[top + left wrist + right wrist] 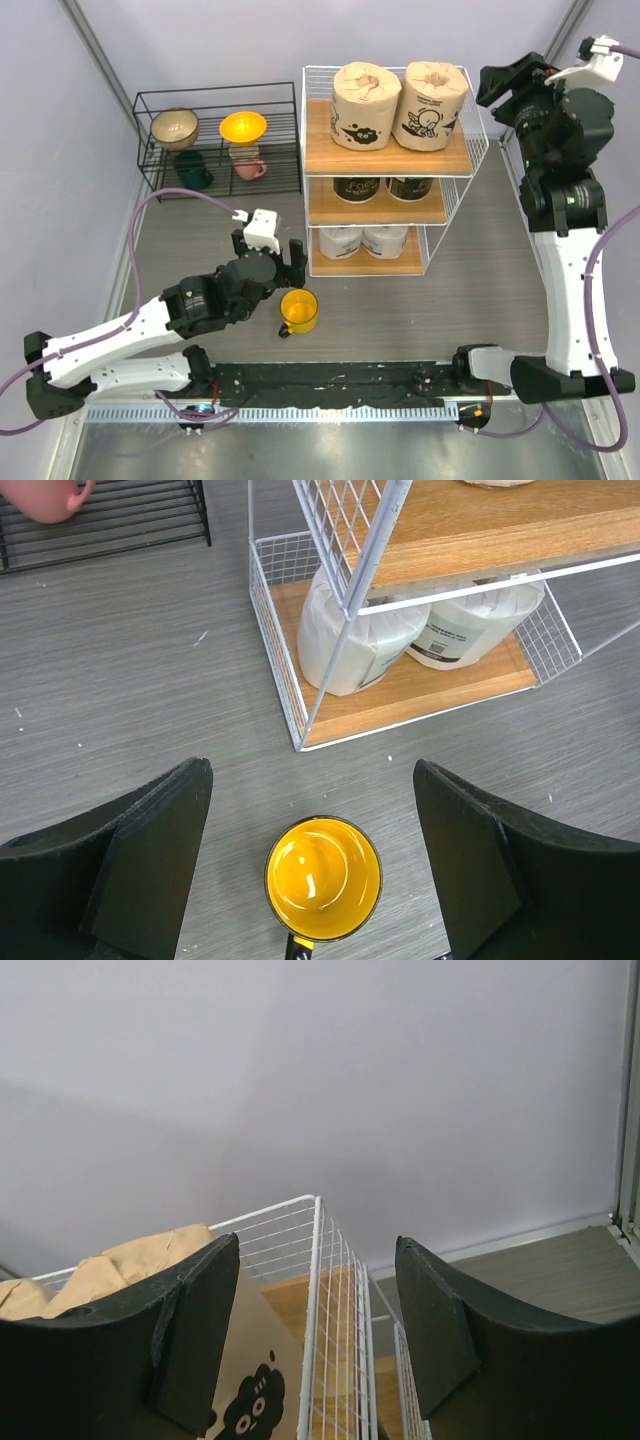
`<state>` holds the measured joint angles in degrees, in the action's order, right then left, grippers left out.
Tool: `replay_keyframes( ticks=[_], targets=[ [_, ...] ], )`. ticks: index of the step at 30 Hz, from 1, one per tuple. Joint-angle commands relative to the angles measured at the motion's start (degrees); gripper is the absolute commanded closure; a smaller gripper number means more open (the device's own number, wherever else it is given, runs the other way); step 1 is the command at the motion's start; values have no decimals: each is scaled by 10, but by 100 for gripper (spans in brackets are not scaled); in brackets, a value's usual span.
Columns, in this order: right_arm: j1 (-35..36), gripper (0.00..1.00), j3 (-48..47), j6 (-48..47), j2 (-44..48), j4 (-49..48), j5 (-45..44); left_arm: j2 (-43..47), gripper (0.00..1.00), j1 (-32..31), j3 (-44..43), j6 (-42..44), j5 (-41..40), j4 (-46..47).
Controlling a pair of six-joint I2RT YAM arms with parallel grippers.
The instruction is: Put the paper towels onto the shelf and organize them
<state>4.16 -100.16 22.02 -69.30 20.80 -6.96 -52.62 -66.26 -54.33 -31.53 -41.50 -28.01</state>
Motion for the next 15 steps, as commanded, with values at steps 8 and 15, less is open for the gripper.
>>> replay_keyframes(
  ticks=[8,15],
  targets=[
    [1,31,-36,-27,-55,-37,-3,30,13,-2,-10,-8,-15,-5],
    [1,31,-16,-22,-54,-44,31,31,13,-2,-4,-10,-21,-7]
  ],
)
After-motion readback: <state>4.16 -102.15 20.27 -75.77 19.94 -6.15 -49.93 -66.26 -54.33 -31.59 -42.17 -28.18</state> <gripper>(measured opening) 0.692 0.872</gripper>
